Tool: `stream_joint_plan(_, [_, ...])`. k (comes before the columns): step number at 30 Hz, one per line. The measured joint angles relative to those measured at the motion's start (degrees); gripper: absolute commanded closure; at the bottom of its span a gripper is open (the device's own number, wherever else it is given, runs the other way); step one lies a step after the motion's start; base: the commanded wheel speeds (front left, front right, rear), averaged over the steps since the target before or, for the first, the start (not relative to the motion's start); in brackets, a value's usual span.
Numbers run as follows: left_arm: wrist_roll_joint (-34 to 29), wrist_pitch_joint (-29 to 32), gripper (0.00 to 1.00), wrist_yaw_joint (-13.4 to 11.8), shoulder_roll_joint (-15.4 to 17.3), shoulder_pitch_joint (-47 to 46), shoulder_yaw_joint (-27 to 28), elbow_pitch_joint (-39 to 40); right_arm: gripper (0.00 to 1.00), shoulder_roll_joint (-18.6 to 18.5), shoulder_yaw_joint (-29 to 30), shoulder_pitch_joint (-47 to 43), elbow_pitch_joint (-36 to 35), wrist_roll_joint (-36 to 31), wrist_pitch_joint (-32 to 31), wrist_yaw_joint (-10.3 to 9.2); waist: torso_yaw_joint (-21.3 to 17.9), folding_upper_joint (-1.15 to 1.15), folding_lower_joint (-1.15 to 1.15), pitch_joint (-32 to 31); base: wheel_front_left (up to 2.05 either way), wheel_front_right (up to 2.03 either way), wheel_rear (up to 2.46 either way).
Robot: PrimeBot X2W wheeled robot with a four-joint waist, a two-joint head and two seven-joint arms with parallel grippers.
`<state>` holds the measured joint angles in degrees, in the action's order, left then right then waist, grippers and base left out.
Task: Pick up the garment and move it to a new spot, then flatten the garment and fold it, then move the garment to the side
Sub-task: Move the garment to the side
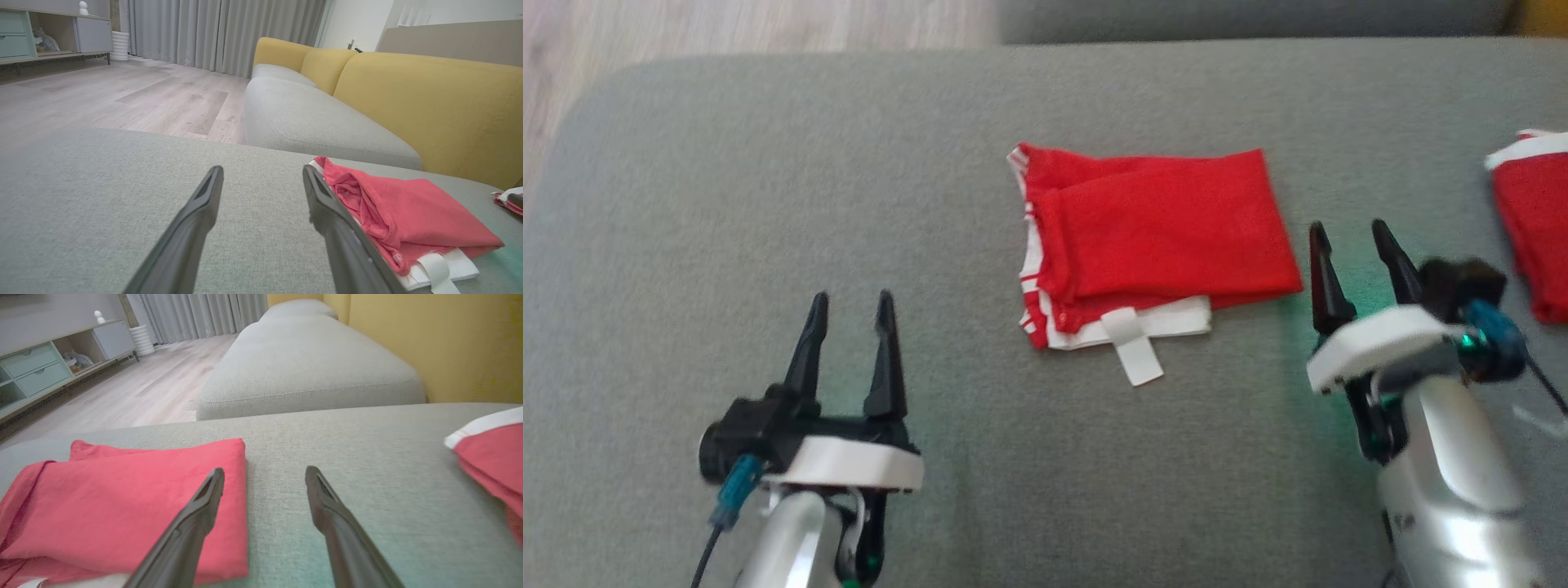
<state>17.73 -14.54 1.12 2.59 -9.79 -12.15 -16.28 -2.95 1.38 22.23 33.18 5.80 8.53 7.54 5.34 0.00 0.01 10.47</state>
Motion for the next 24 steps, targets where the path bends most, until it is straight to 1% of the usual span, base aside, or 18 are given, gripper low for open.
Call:
stream_joint_plan(4, [0.0, 0.0, 0.0, 0.3, 0.0, -2.0, -1.2, -0.1, 0.0, 0.0, -0.2, 5.3, 7.3, 0.8, -2.7, 0.0, 1.7, 0.0, 0.0, 2.2, 0.0, 0.0, 0.0])
stream_joint_plan(10, [0.6, 0.0, 0.0, 0.4, 0.0, -3.7, -2.3, -0.4, 0.0, -0.2, -1.9, 10.7, 16.8, 1.3, -3.9, 0.0, 4.4, 0.0, 0.0, 4.6, 0.0, 0.0, 0.0])
stream_joint_plan(17, [1.0, 0.0, 0.0, 0.0, 0.0, -4.2, -2.4, -0.5, 0.0, -1.3, -4.5, 17.2, 24.3, 1.1, -5.1, 0.0, 5.4, 0.0, -0.01, 5.8, 0.0, 0.0, 0.0])
stream_joint_plan(18, [1.0, 0.0, 0.0, -0.1, 0.0, -4.2, -2.4, -0.5, 0.11, -1.4, -5.0, 17.8, 25.1, 1.2, -5.4, 0.0, 5.5, 0.0, -0.01, 5.7, 0.0, 0.0, 0.0])
stream_joint_plan(19, [1.0, 0.0, 0.0, -0.1, 0.0, -4.3, -2.4, -0.5, 0.58, -1.5, -5.5, 18.4, 25.8, 1.3, -5.5, -0.01, 5.4, 0.0, -0.01, 5.7, 0.0, 0.0, 0.0])
stream_joint_plan(20, [1.0, 0.0, 0.0, -0.1, 0.0, -4.4, -2.4, -0.5, 1.0, -1.5, -6.2, 18.8, 26.4, 1.4, -5.5, -0.01, 5.4, 0.0, -0.01, 5.6, 0.0, 0.0, 0.0])
stream_joint_plan(24, [1.0, 0.0, 0.0, -0.1, 0.0, -4.8, -2.4, -0.6, 1.0, -0.9, -7.2, 19.4, 28.4, 0.1, -3.1, 0.0, 4.9, 0.0, 0.0, 4.9, 0.0, 0.0, 0.0])
